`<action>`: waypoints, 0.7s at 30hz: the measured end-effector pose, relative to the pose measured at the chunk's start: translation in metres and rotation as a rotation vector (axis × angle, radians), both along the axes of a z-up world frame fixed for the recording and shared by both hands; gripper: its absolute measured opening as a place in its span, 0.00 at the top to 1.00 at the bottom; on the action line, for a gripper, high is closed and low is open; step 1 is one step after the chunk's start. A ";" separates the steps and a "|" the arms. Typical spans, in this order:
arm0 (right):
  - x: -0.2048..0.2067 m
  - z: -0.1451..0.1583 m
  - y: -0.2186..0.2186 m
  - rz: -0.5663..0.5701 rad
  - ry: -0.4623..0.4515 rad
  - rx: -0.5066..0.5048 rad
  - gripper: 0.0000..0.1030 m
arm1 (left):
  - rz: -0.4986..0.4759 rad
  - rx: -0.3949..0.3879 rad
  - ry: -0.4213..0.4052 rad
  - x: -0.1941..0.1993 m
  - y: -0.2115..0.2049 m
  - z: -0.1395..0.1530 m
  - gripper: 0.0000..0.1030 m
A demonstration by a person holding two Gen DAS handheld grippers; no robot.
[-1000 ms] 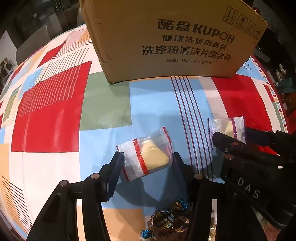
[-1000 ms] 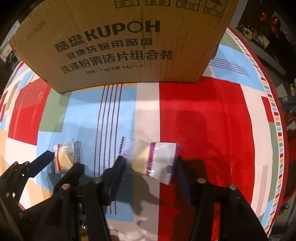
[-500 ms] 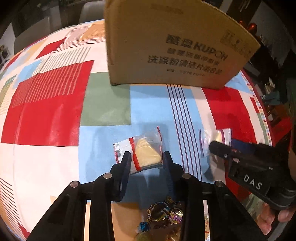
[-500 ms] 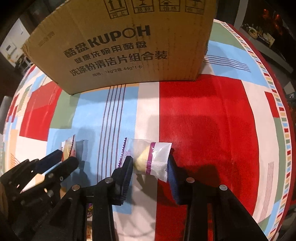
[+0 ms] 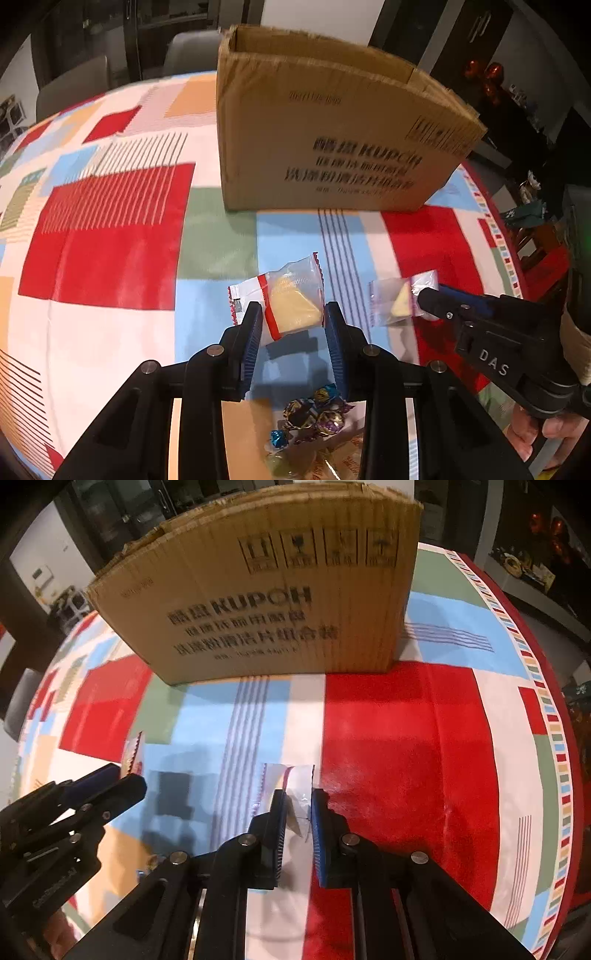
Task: Organize snacks
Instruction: 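Lift both clear bags and carry them over the cardboard box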
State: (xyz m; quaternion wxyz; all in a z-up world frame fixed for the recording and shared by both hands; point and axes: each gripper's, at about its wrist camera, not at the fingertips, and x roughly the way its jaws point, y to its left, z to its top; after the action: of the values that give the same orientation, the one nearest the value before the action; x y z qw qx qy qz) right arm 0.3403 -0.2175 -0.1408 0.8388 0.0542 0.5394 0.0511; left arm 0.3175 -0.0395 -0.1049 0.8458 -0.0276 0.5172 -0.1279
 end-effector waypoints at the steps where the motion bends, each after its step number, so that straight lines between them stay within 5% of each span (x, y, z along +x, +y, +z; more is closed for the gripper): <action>1: 0.003 0.001 0.001 0.000 -0.007 -0.010 0.88 | -0.001 0.001 -0.007 0.000 0.000 0.003 0.67; 14: 0.010 0.003 -0.002 0.022 -0.001 0.069 0.96 | -0.009 -0.010 -0.028 -0.005 -0.003 0.013 0.67; 16: 0.015 -0.002 -0.001 0.039 0.048 0.087 0.91 | -0.005 -0.008 -0.028 -0.005 -0.002 0.013 0.67; 18: 0.021 -0.012 -0.001 0.030 0.120 0.107 0.61 | -0.001 -0.008 -0.024 -0.005 0.000 0.012 0.67; 21: 0.025 -0.019 0.000 0.007 0.130 0.079 0.58 | 0.006 -0.009 -0.020 -0.004 0.004 0.010 0.67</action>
State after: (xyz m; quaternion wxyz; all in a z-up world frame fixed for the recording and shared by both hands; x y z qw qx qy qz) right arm 0.3656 -0.2175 -0.1596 0.7989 0.0884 0.5905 0.0716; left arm 0.3131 -0.0353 -0.0947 0.8511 -0.0318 0.5082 -0.1281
